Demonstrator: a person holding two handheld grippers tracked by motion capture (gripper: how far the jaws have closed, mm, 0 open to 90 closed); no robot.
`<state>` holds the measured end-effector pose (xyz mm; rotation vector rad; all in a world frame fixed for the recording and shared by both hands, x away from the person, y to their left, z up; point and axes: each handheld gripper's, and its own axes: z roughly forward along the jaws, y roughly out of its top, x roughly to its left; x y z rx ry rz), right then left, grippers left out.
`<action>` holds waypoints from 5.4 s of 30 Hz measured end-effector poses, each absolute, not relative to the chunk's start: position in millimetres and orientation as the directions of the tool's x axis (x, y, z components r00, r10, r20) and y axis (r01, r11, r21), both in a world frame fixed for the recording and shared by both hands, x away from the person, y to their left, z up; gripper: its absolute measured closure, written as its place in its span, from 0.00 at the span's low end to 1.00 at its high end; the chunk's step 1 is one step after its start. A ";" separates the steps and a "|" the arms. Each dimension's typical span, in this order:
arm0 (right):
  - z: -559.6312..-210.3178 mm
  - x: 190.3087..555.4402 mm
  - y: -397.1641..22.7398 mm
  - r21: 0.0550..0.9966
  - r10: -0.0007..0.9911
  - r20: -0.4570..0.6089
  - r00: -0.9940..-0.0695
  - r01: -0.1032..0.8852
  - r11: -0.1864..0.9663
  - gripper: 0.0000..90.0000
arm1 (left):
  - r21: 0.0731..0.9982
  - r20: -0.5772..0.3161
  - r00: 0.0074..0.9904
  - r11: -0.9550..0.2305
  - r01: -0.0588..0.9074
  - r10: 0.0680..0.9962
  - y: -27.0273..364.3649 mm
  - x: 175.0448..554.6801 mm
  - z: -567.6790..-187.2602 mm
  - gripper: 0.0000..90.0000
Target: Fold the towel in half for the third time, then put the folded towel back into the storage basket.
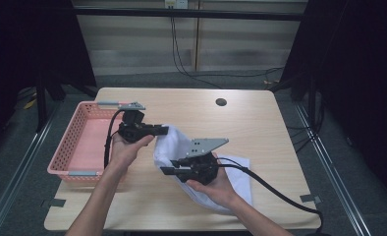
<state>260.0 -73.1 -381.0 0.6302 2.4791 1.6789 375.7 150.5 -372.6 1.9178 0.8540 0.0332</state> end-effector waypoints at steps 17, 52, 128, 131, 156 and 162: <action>-412.2 247.4 -115.2 0.897 0.439 0.211 -0.873 0.351 0.267 0.87 | 0.764 -0.308 0.787 -0.354 0.540 0.534 92.6 379.3 -393.3 0.90; -466.3 183.3 -242.4 0.810 0.678 0.243 -0.694 0.529 0.252 0.47 | 0.739 -0.409 0.832 -0.399 0.543 0.373 -31.0 365.7 -458.5 0.63; -497.9 319.7 -267.3 0.669 0.695 0.302 -0.653 0.665 0.334 0.80 | 0.653 -0.291 0.880 -0.594 0.470 0.376 65.0 253.2 -492.1 0.86; -496.9 322.1 -269.3 0.669 0.687 0.321 -0.652 0.669 0.323 0.81 | 0.657 -0.308 0.877 -0.585 0.476 0.368 65.6 253.1 -491.1 0.86; -459.4 331.7 -262.0 0.742 0.637 0.352 -0.686 0.619 0.256 0.82 | 0.704 -0.320 0.865 -0.514 0.490 0.386 89.3 260.3 -463.1 0.87; -448.6 336.7 -257.8 0.761 0.625 0.361 -0.692 0.606 0.232 0.82 | 0.721 -0.311 0.869 -0.500 0.480 0.386 98.9 264.2 -450.6 0.87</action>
